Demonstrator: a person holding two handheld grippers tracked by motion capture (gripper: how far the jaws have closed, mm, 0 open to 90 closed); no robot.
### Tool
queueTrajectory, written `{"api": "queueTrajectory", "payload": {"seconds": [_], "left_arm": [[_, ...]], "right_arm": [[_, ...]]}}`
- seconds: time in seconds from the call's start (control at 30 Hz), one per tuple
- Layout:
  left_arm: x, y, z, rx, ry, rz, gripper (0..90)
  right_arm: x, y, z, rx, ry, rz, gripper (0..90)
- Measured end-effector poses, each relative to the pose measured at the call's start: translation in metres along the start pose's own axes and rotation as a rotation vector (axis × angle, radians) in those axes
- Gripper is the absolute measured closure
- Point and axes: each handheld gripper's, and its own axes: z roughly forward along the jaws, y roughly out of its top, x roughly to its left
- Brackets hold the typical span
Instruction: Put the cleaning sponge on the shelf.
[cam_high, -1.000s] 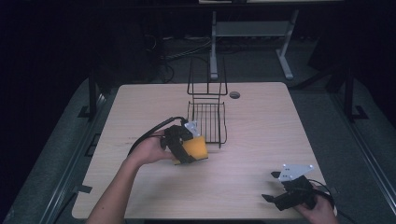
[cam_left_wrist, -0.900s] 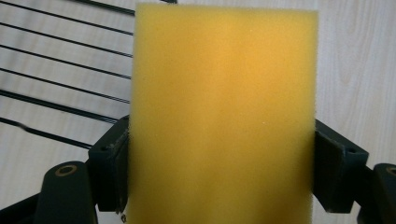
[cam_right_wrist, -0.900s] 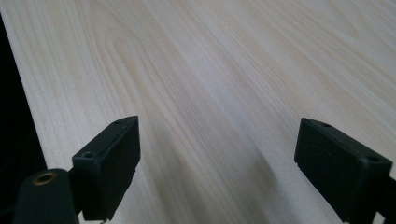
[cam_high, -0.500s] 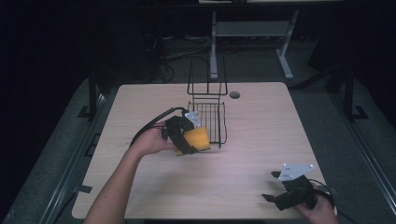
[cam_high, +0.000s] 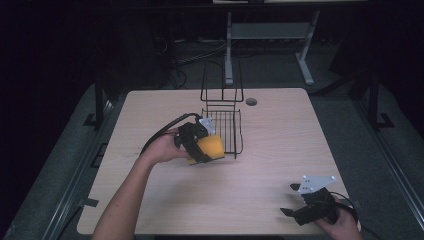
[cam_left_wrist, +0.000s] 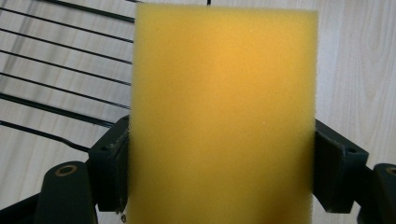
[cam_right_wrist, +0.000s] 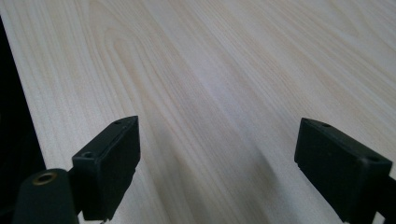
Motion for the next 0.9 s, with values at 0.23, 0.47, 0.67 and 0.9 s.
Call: {"api": "queueTrajectory", "payload": {"seconds": [0.23,0.47,0.67,0.9], "left_arm": [[0.005,0.01,0.001,0.012,0.001,0.016,21.6],[0.009,0.016,0.006,0.009,-0.009,0.018,21.6],[0.015,0.015,0.011,0.012,-0.009,0.022,21.6],[0.022,0.016,0.016,0.014,-0.018,0.014,21.6]], "right_arm": [[0.0,0.0,0.0,0.001,0.001,-0.003,14.1],[0.0,0.0,0.0,0.006,0.007,0.005,14.0],[-0.001,-0.001,0.0,0.002,0.007,0.002,14.0],[0.0,0.0,0.001,0.001,0.006,0.005,14.0]]}}
